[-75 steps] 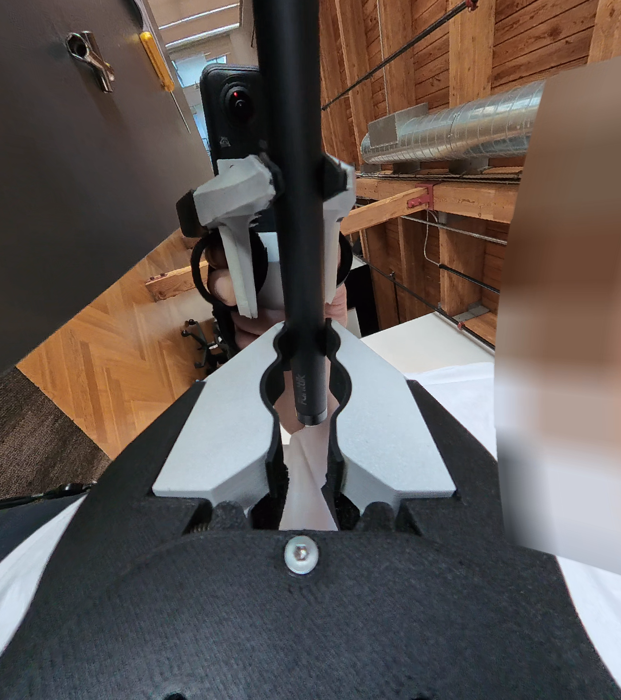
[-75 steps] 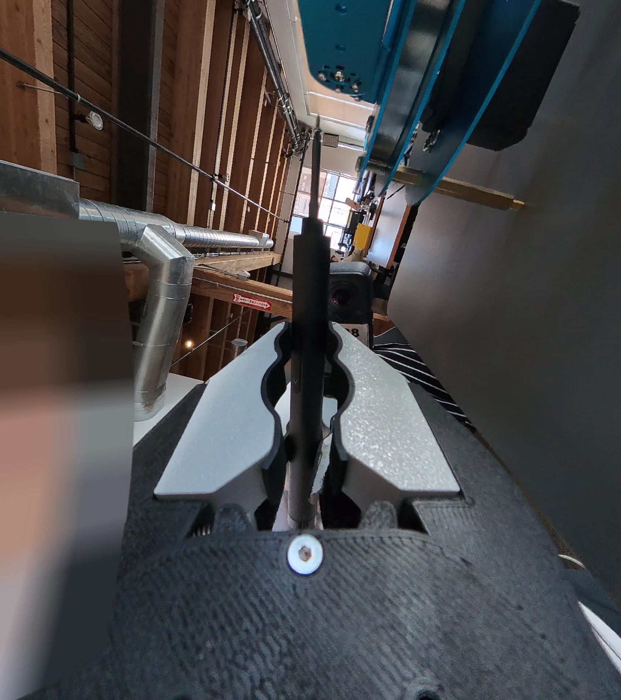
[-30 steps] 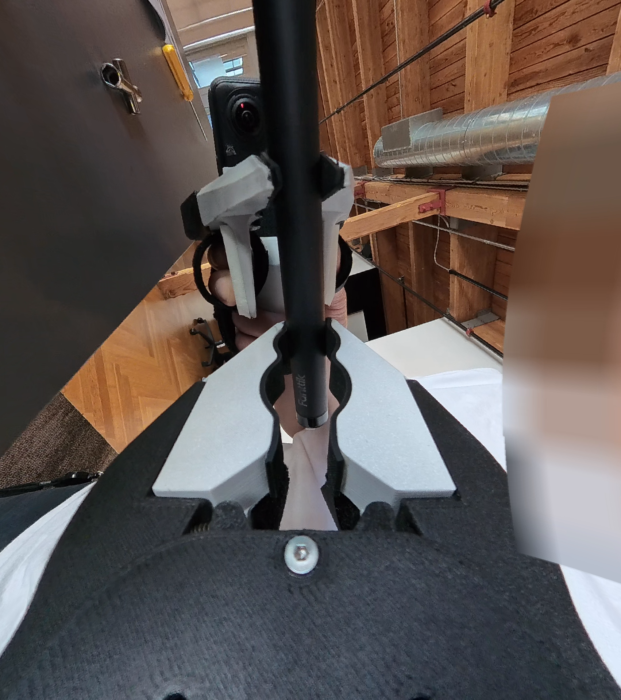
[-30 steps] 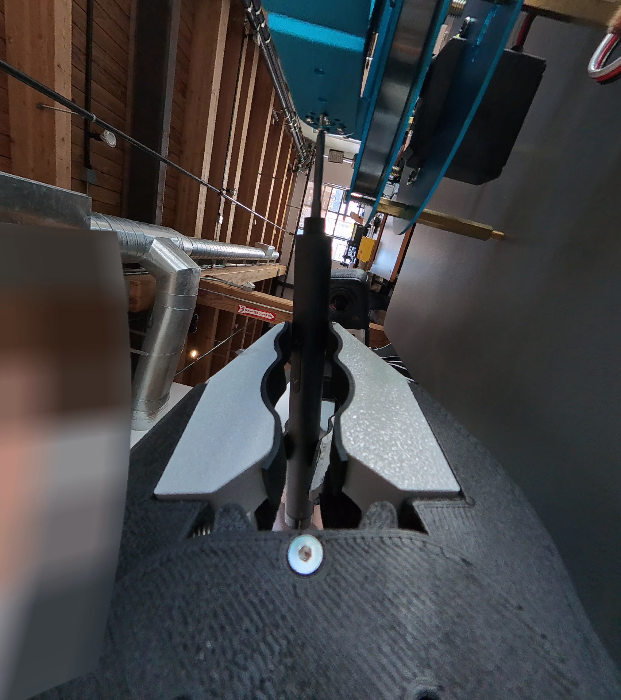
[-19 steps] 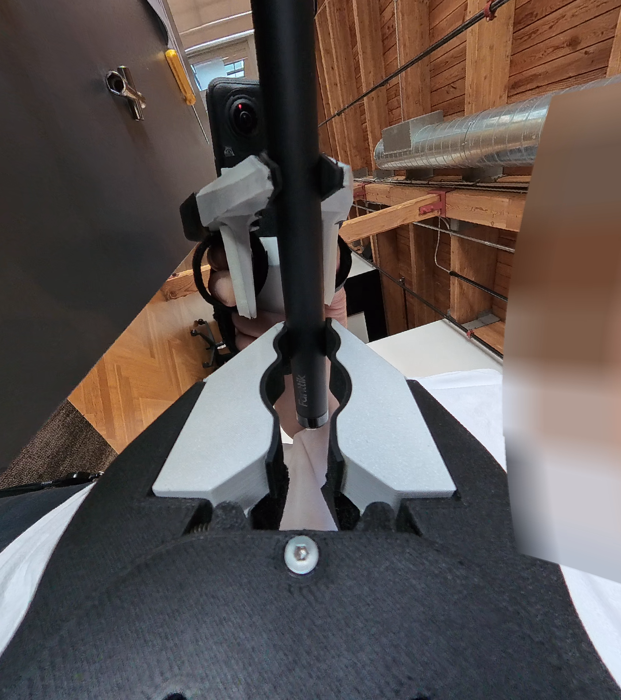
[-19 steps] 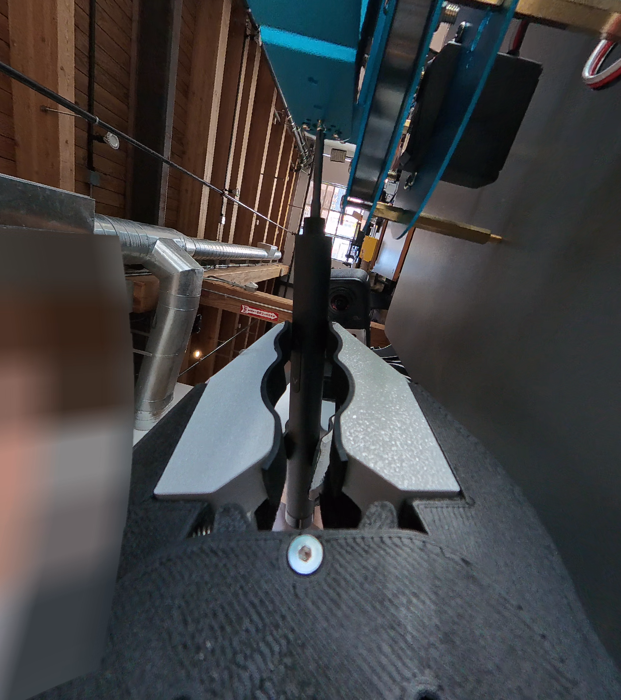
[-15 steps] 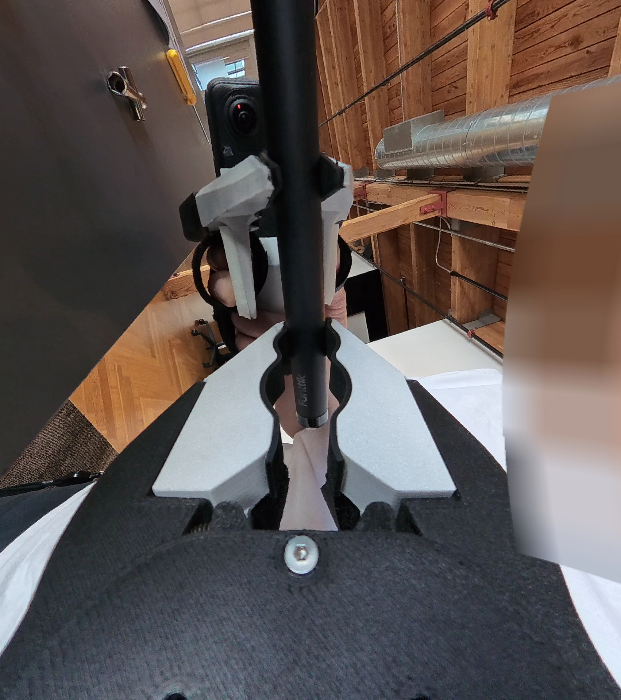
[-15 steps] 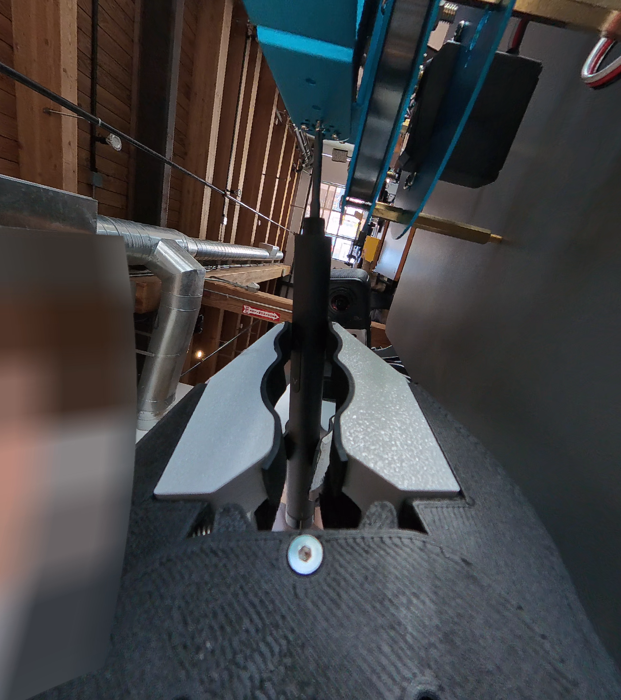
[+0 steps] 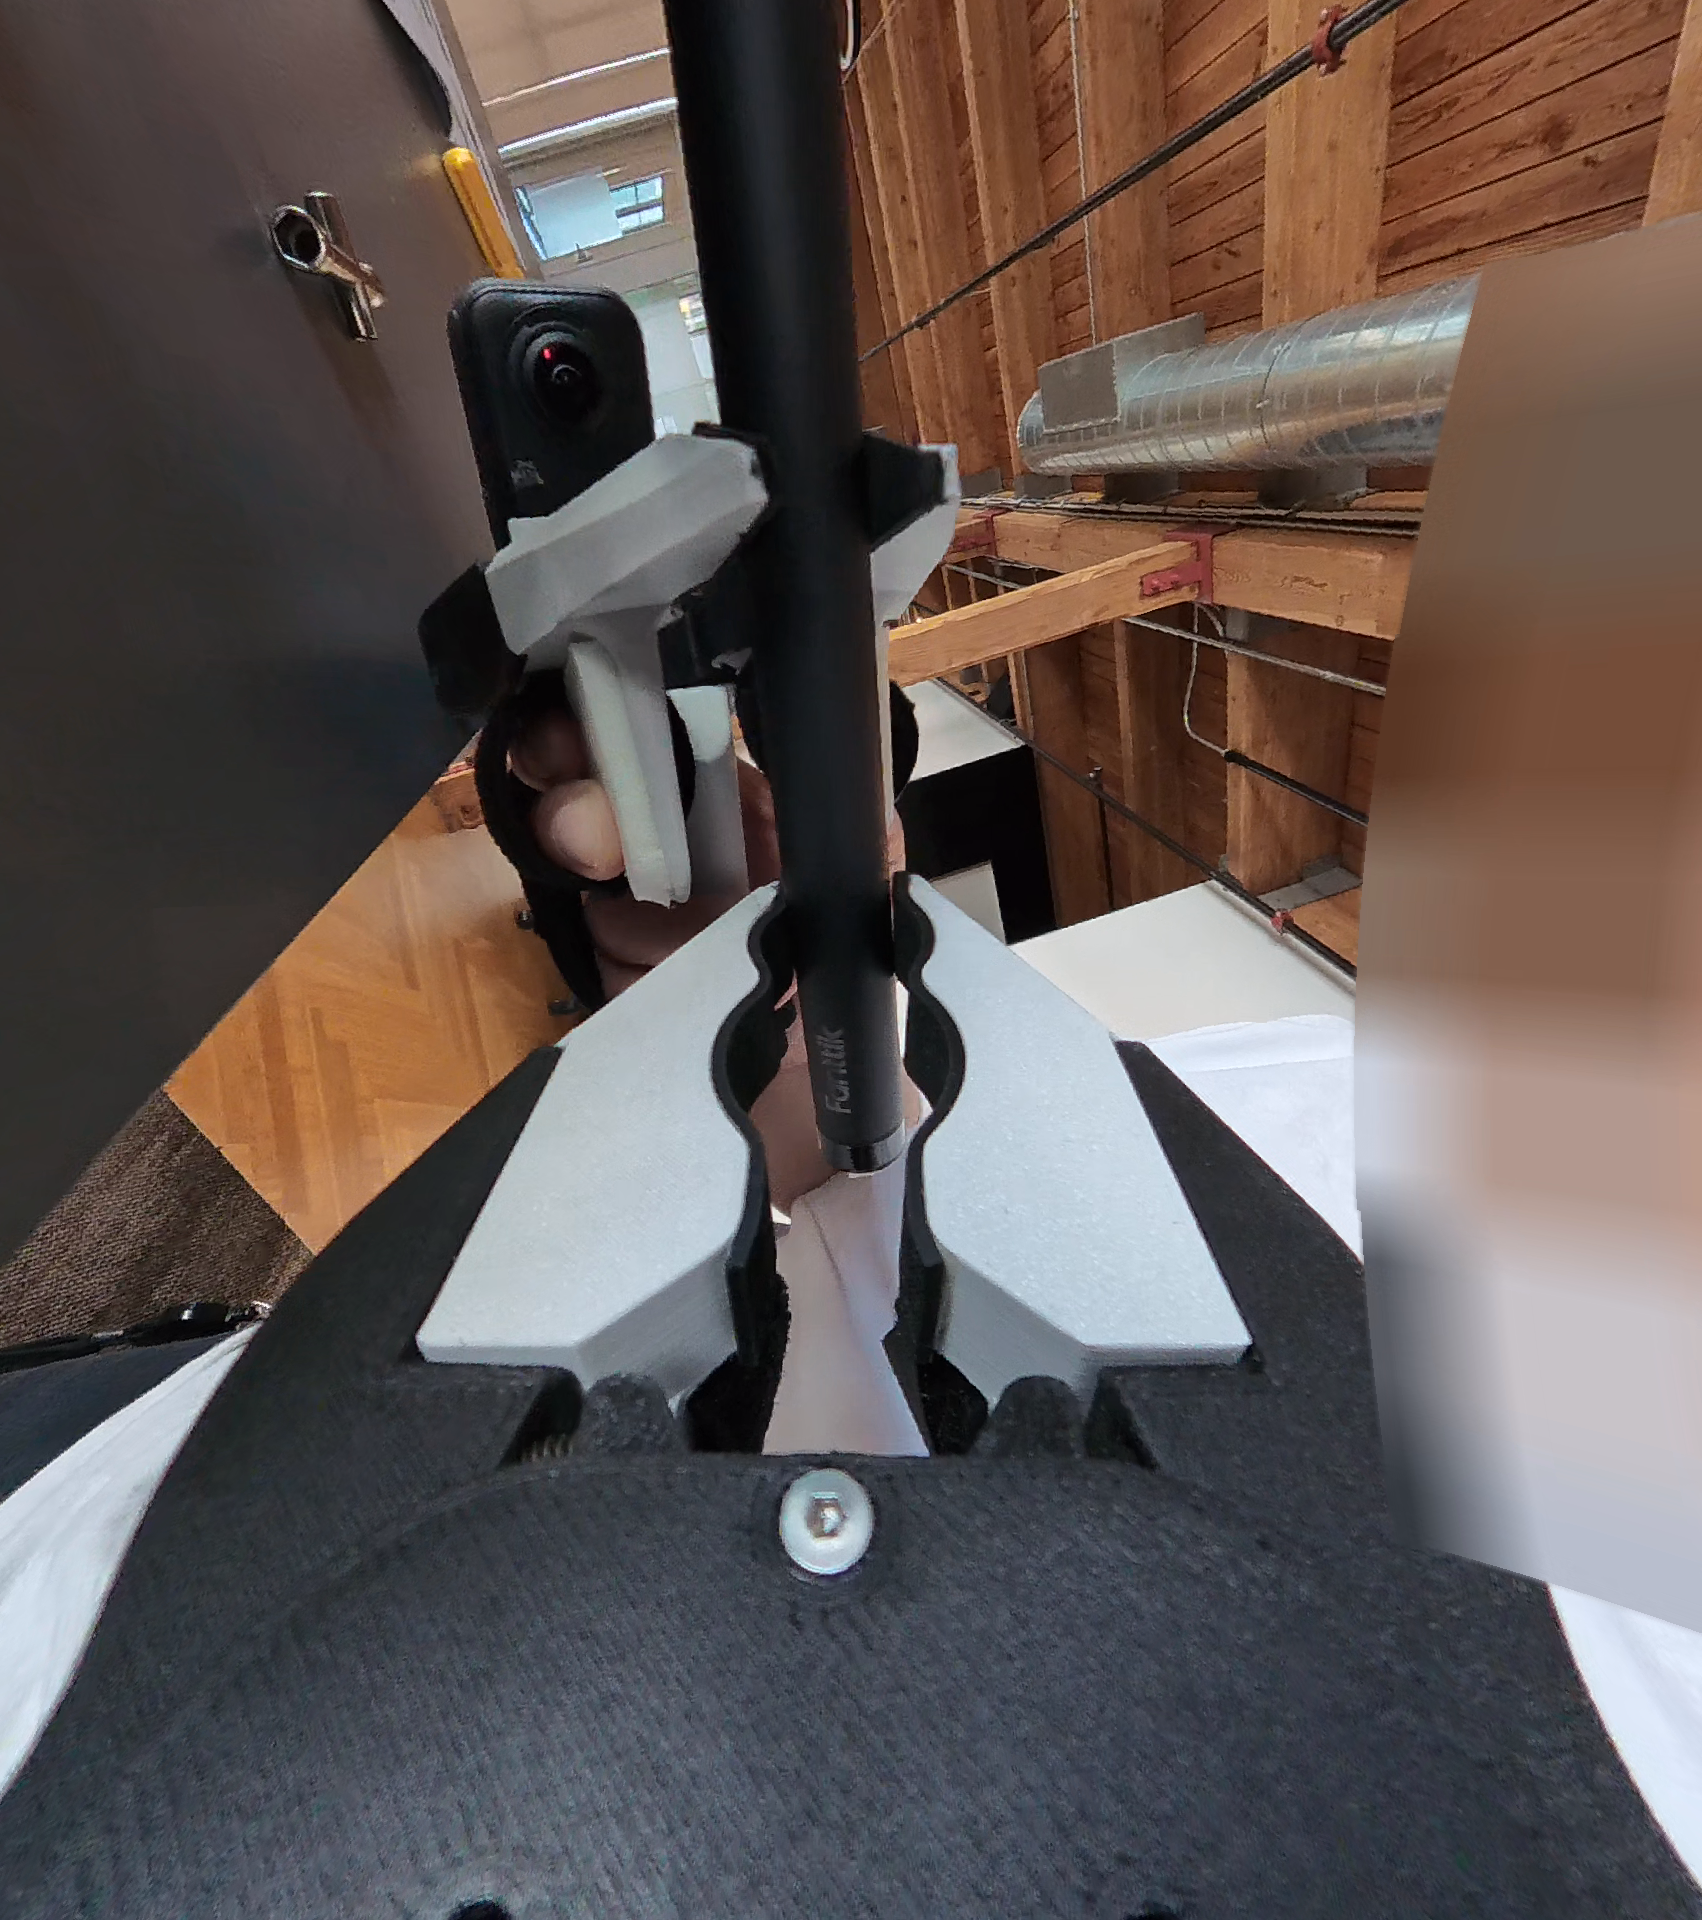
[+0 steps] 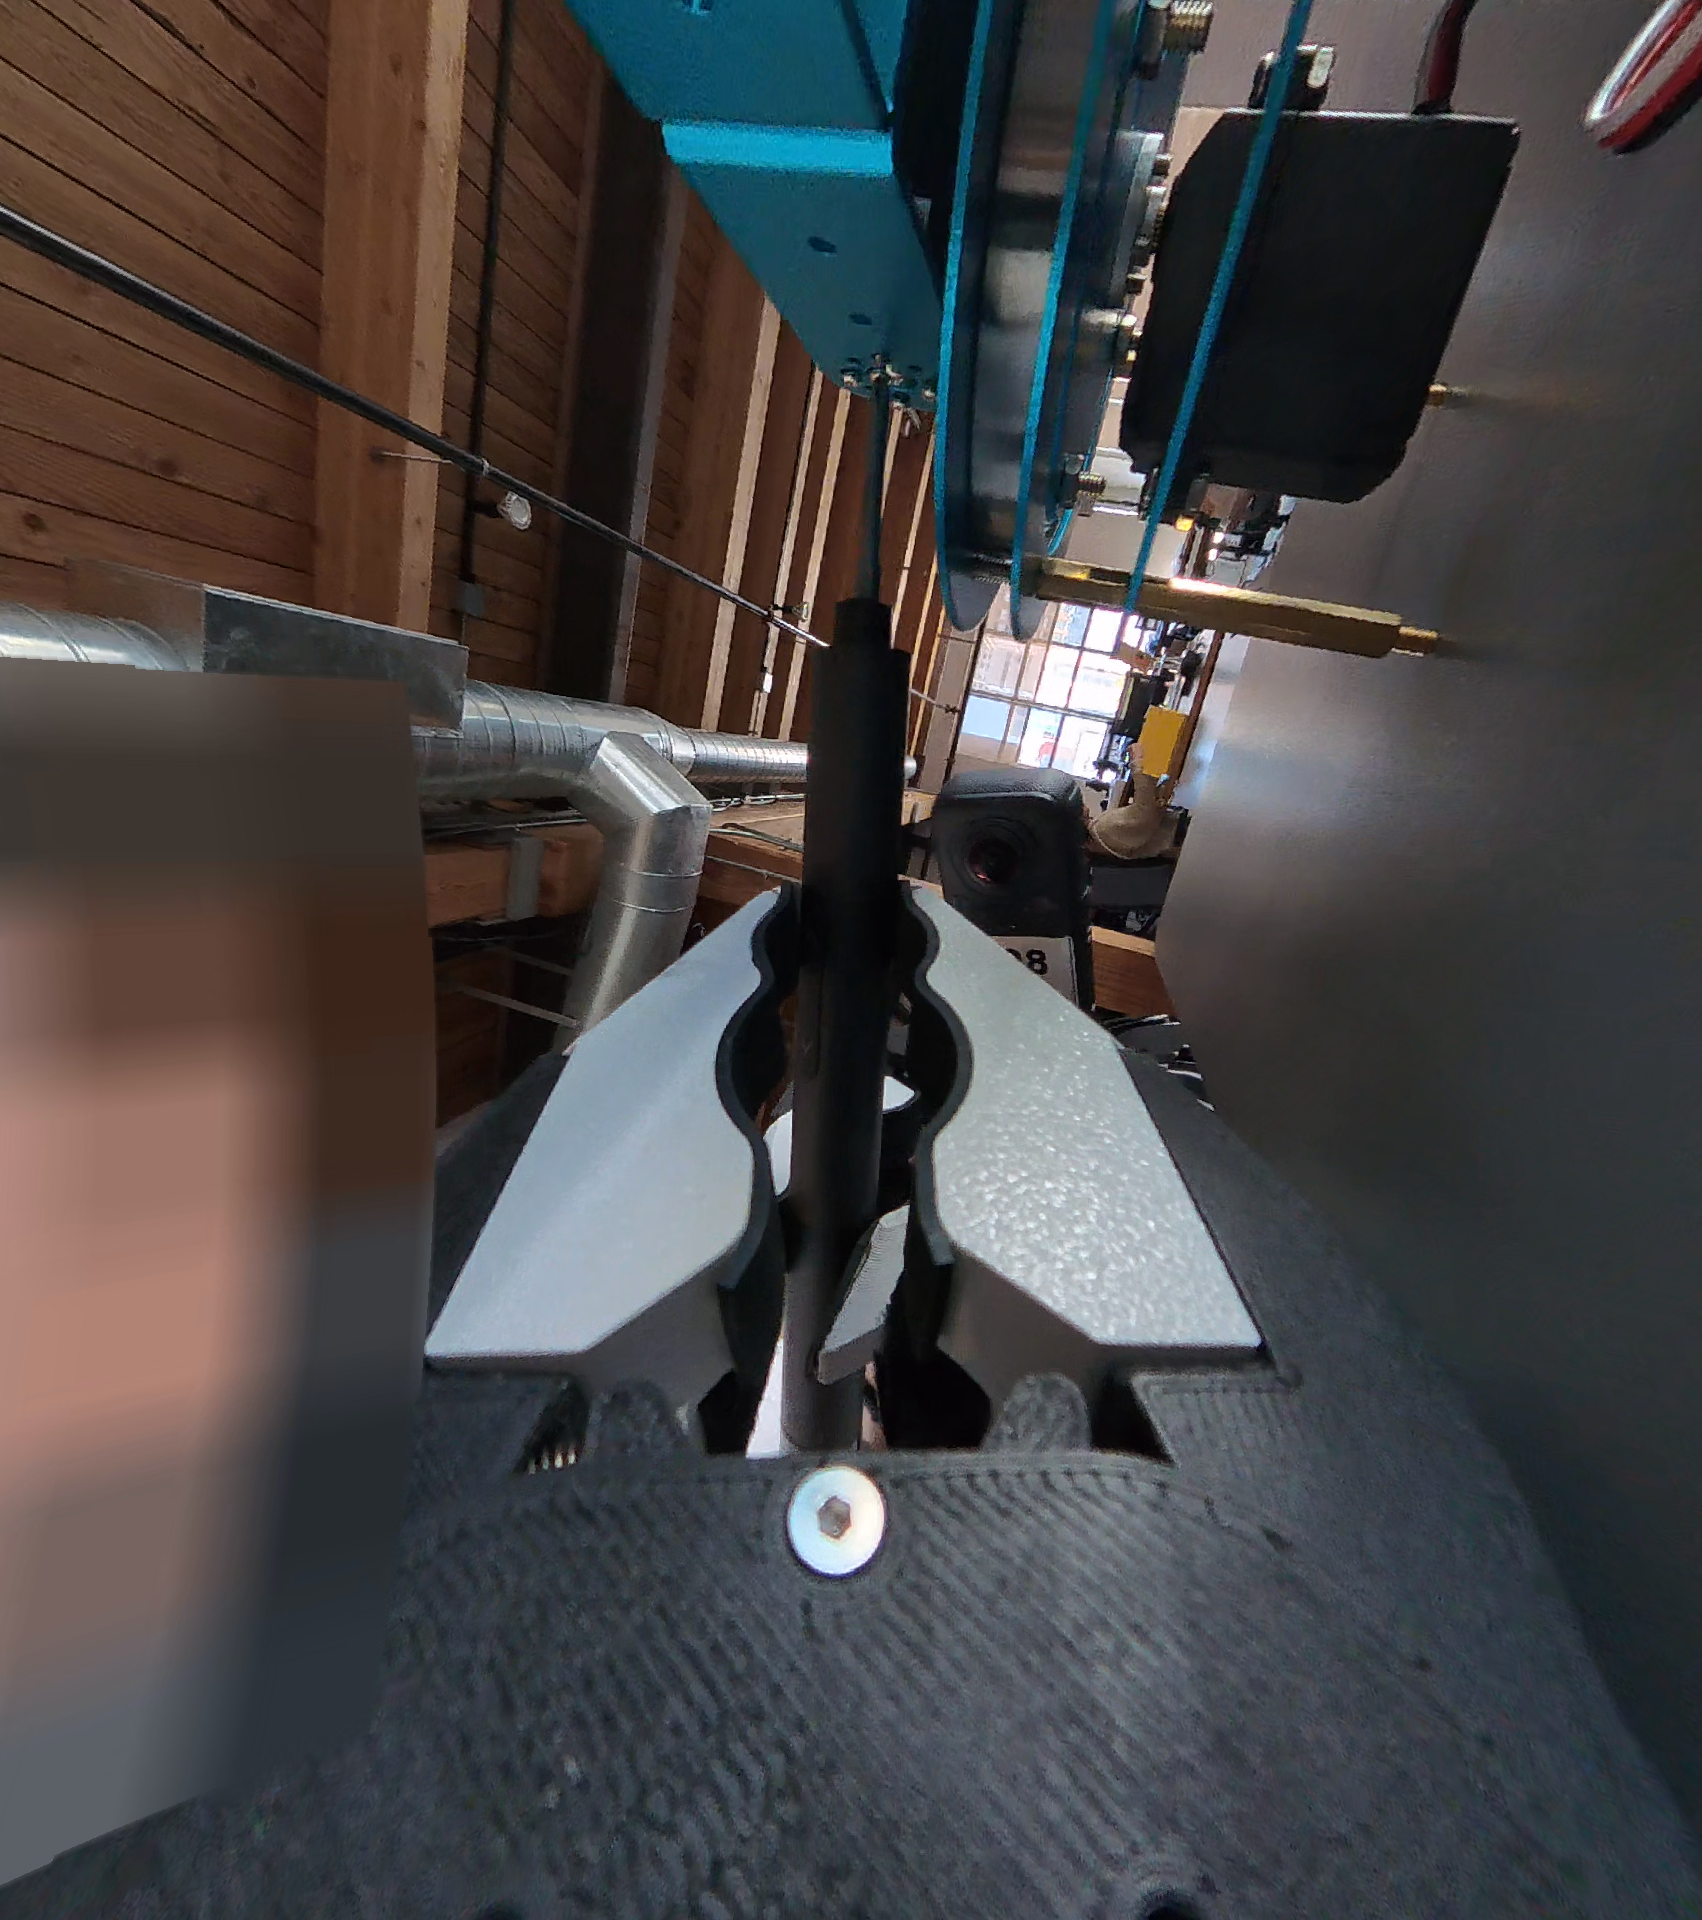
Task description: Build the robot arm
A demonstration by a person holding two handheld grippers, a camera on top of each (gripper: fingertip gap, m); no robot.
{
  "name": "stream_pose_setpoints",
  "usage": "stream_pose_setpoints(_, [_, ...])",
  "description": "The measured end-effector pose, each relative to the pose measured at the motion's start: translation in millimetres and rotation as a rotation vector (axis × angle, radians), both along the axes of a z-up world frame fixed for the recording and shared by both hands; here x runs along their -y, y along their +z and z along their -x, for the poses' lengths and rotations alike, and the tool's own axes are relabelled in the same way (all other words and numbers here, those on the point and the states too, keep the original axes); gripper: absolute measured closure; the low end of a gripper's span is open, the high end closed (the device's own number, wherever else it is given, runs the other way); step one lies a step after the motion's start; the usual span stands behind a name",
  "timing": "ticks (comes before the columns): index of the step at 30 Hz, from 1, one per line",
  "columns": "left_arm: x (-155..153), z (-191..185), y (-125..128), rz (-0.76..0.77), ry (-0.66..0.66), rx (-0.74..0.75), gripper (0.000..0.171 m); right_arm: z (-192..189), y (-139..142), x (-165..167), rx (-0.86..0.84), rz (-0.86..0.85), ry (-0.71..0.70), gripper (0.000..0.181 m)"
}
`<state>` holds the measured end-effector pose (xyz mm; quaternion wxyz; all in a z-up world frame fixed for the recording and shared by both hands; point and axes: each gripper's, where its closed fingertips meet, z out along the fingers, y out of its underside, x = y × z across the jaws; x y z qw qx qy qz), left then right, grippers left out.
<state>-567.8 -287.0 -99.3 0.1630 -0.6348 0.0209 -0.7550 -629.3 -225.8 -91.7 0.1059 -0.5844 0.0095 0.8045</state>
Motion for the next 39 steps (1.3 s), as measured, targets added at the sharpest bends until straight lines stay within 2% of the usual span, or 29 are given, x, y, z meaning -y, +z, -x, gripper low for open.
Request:
stream_pose_setpoints(6, [-0.5, -1.3, -2.2, -0.003, 0.01, -0.037, 0.155, -0.7, -1.9, 1.0, 0.033, -0.014, -0.007, 0.165])
stream_pose_setpoints(10, [-0.6, -0.6, -3.1, -0.003, 0.012, -0.049, 0.155, -4.8, -14.8, 6.6, 0.224, -0.1, -0.036, 0.149])
stream_pose_setpoints(13, [-0.7, -0.7, -3.8, 0.0, 0.013, -0.054, 0.155, -9.9, -16.3, 12.2, 0.316, -0.154, -0.037, 0.153])
stream_pose_setpoints(15, [-0.8, -1.3, -2.8, 0.002, 0.012, -0.047, 0.155, -10.3, -11.4, 16.8, 0.317, -0.172, -0.017, 0.164])
stream_pose_setpoints(18, [-0.7, -1.9, -1.7, -0.001, 0.01, -0.043, 0.155, -10.8, -10.7, 16.7, 0.307, -0.166, -0.01, 0.165])
stream_pose_setpoints(24, [-0.2, -1.8, 2.1, -0.017, 0.011, -0.036, 0.154, -12.9, -4.1, 16.0, 0.071, -0.021, -0.053, 0.166])
stream_pose_setpoints(27, [0.1, -0.9, 1.3, -0.015, 0.009, -0.047, 0.154, -12.6, -3.8, 16.1, 0.037, -0.005, -0.062, 0.165])
stream_pose_setpoints(31, [0.0, 1.2, -2.7, -0.01, 0.017, -0.087, 0.155, -11.1, -6.9, 16.3, 0.119, -0.065, -0.038, 0.165])
stream_pose_setpoints(33, [0.2, 2.4, -3.3, -0.013, 0.021, -0.107, 0.155, -11.0, -14.4, 12.6, 0.222, -0.094, -0.041, 0.153])
stream_pose_setpoints(37, [-0.1, 4.7, -6.0, -0.005, 0.031, -0.145, 0.155, -9.4, -17.7, 8.1, 0.331, -0.126, -0.03, 0.147])
stream_pose_setpoints(39, [-0.3, 5.9, -8.6, -0.003, 0.038, -0.167, 0.155, -7.3, -13.7, 10.7, 0.325, -0.129, -0.002, 0.16])
